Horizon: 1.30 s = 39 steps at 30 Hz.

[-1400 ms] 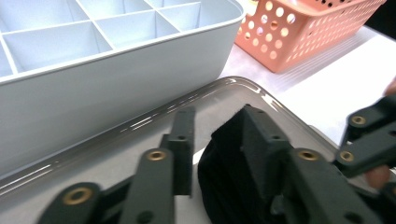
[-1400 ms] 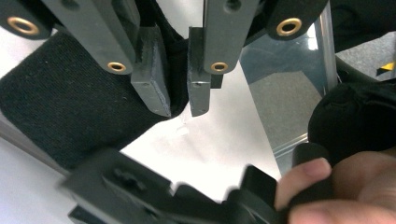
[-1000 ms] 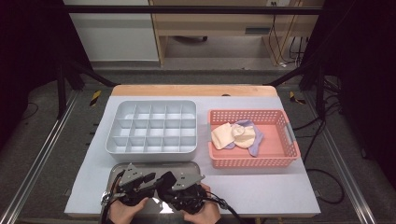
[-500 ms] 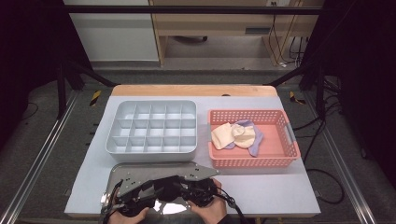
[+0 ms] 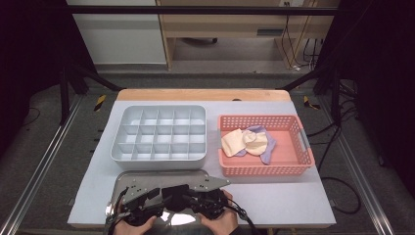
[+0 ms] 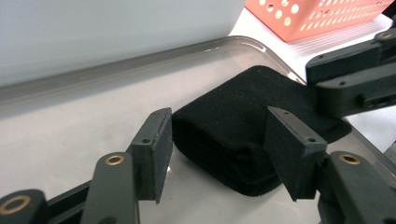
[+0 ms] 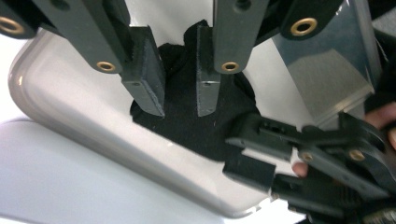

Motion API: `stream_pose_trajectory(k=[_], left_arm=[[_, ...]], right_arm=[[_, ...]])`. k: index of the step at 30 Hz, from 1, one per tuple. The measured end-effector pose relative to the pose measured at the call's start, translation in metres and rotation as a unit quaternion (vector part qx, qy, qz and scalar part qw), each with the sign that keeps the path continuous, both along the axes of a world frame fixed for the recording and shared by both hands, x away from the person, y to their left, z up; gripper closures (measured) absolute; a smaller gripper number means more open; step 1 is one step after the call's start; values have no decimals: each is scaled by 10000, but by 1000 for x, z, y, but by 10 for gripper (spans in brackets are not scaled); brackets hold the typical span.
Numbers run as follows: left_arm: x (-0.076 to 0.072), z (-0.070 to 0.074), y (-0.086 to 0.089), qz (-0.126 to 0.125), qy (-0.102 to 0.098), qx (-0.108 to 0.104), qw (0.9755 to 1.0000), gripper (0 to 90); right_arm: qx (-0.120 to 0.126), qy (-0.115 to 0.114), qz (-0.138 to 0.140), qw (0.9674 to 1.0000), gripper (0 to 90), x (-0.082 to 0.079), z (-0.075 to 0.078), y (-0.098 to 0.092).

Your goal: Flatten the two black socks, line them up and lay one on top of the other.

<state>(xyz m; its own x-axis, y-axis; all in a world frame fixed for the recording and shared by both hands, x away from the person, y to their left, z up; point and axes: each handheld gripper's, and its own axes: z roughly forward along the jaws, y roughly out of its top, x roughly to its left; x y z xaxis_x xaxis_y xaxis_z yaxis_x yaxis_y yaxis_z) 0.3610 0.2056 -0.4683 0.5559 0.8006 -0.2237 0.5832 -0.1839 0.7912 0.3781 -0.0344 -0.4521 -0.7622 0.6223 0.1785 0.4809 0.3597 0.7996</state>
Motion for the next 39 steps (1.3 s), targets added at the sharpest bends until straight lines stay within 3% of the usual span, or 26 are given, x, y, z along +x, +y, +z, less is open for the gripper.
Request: stream_pose_trajectory(k=[2,6,14,17,19,24,26,30,32,33,35,39], left_arm=[[-1,-1,-2,-78,-8,11,10000,422],[-1,0,-1,-52,-12,-2,10000,402],[3,3,2,111,9,-364,9993,362],[5,2,-1,64,99,-379,9992,345],[5,-3,-4,-24,257,-269,9993,332],[3,-8,-4,-96,347,-366,9987,325],[2,-11,-7,-243,495,-441,9975,311],[2,-14,-10,-359,567,-520,9964,301],[1,-14,-11,-436,580,-560,9958,324],[0,-14,-11,-503,593,-646,9949,414],[0,-14,-11,-530,592,-675,9946,425],[-1,-12,-11,-560,627,-779,9934,575]], right_arm=[[116,-41,-146,9998,780,2,0,0],[-60,41,-39,10000,789,1,-6,4],[-63,90,73,9999,820,-6,-9,1],[-56,114,76,9999,820,-7,-10,0],[-62,123,102,9999,820,-8,-11,-1],[-53,162,105,9998,818,-12,-13,-3],[-56,238,105,9996,817,-13,-14,-7],[-51,296,85,9995,816,-13,-16,-11],[-47,308,76,9995,816,-14,-17,-12],[-47,296,74,9995,816,-13,-17,-12],[-55,299,77,9995,815,-13,-17,-12],[-56,293,100,9995,815,-13,-17,-11]])
